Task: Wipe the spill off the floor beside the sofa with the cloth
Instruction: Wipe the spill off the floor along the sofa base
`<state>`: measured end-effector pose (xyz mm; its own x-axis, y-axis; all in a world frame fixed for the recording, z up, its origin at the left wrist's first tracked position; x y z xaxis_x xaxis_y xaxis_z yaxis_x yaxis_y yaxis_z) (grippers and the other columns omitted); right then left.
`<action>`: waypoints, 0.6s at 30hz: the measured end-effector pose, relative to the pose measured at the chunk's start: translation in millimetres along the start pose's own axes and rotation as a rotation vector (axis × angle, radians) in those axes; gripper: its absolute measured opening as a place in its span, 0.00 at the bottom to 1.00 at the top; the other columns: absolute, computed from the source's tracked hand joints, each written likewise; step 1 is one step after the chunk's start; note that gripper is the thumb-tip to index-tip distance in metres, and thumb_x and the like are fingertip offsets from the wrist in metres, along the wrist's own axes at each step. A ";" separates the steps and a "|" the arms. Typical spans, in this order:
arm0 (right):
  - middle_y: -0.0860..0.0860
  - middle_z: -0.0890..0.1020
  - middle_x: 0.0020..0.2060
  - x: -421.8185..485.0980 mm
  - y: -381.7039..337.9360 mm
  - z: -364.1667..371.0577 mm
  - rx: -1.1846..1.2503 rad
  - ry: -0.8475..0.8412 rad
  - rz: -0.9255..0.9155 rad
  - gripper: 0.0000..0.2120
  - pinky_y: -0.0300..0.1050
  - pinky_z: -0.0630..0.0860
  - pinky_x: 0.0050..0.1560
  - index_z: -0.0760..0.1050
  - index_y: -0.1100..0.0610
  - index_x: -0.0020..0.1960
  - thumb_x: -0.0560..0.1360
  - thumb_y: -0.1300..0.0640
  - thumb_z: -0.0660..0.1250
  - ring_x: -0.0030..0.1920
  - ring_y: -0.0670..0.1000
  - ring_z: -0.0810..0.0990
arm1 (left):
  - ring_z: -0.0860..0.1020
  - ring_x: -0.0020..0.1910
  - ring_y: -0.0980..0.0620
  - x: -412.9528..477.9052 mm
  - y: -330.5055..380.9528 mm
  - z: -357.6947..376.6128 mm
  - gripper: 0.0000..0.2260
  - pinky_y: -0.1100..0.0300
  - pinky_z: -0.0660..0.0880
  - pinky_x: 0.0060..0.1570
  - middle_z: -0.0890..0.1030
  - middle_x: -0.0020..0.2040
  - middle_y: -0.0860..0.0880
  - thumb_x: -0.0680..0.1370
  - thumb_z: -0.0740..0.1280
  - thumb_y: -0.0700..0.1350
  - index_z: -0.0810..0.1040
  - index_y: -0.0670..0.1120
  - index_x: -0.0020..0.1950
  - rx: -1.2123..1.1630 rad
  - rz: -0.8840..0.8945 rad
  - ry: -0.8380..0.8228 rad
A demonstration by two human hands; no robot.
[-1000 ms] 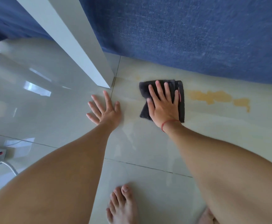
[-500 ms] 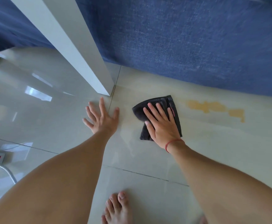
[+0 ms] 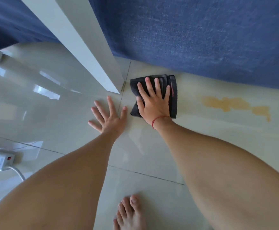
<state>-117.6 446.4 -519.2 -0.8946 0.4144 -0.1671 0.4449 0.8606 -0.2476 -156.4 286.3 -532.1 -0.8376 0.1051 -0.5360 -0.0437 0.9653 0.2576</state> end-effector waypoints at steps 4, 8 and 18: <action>0.48 0.57 0.78 -42.8 10.0 1.5 -0.033 -0.063 -0.213 0.24 0.65 0.48 0.74 0.59 0.47 0.76 0.81 0.46 0.51 0.78 0.55 0.53 | 0.27 0.72 0.50 -0.1 -0.8 -2.4 0.32 0.40 0.29 0.67 0.28 0.75 0.51 0.75 0.46 0.69 0.33 0.65 0.73 -0.011 -0.001 -0.037; 0.46 0.58 0.77 -68.2 67.0 -6.8 -0.044 -0.035 -0.170 0.24 0.58 0.48 0.76 0.59 0.47 0.76 0.81 0.48 0.51 0.77 0.52 0.55 | 0.28 0.73 0.49 -2.2 -0.1 -3.0 0.32 0.40 0.29 0.67 0.28 0.75 0.51 0.75 0.46 0.69 0.33 0.65 0.73 -0.020 0.012 -0.033; 0.49 0.52 0.79 1.8 37.2 -5.5 0.008 0.043 0.247 0.25 0.70 0.43 0.72 0.53 0.44 0.77 0.80 0.45 0.48 0.78 0.58 0.48 | 0.28 0.73 0.49 -2.4 2.7 -1.5 0.31 0.40 0.29 0.67 0.29 0.75 0.50 0.76 0.46 0.68 0.34 0.64 0.74 -0.009 0.007 0.012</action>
<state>-102.8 480.8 -523.4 -0.7597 0.6241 -0.1825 0.6503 0.7295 -0.2121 -155.3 288.3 -528.9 -0.8445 0.1088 -0.5245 -0.0427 0.9624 0.2684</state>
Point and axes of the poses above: each hand's wrist, its own x-axis towards the middle knuckle, its own z-axis out of the palm, y = z × x, the point moved 6 cm from there along x, towards the middle knuckle
